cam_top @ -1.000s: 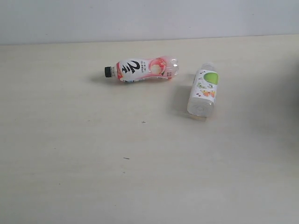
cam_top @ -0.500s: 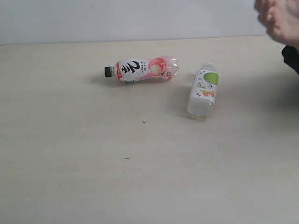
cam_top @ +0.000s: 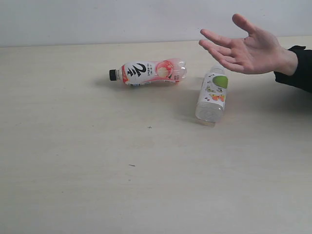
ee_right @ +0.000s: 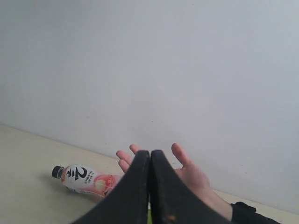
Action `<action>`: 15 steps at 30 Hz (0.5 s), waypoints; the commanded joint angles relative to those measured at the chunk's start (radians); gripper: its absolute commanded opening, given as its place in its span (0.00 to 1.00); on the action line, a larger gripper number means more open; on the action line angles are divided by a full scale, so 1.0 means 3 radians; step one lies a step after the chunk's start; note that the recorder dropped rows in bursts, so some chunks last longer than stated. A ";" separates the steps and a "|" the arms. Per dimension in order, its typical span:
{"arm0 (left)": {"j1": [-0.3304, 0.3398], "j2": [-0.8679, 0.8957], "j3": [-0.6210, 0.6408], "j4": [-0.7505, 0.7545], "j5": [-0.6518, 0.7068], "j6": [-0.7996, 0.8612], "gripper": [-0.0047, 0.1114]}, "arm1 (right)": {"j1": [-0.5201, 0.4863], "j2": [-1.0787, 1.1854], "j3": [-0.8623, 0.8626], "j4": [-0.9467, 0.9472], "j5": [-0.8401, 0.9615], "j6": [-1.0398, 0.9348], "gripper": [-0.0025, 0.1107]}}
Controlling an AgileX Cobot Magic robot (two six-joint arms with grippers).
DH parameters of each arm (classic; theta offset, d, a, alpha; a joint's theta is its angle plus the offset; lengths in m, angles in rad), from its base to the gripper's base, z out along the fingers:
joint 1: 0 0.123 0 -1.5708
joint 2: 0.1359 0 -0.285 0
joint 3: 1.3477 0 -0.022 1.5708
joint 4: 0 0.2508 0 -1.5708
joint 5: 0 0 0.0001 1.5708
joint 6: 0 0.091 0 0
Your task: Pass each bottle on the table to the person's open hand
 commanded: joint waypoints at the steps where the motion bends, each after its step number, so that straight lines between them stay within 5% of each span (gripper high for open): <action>1: 0.0006 -0.0016 0.0011 0.0003 -0.0018 -0.0008 0.06 | 0.0006 -0.0016 0.0015 -0.0327 -0.0103 -0.0036 0.02; 15: 0.0006 -0.0016 0.0011 0.0003 -0.0018 -0.0008 0.06 | 0.0006 -0.0016 -0.0162 -0.0514 -0.0105 0.0306 0.02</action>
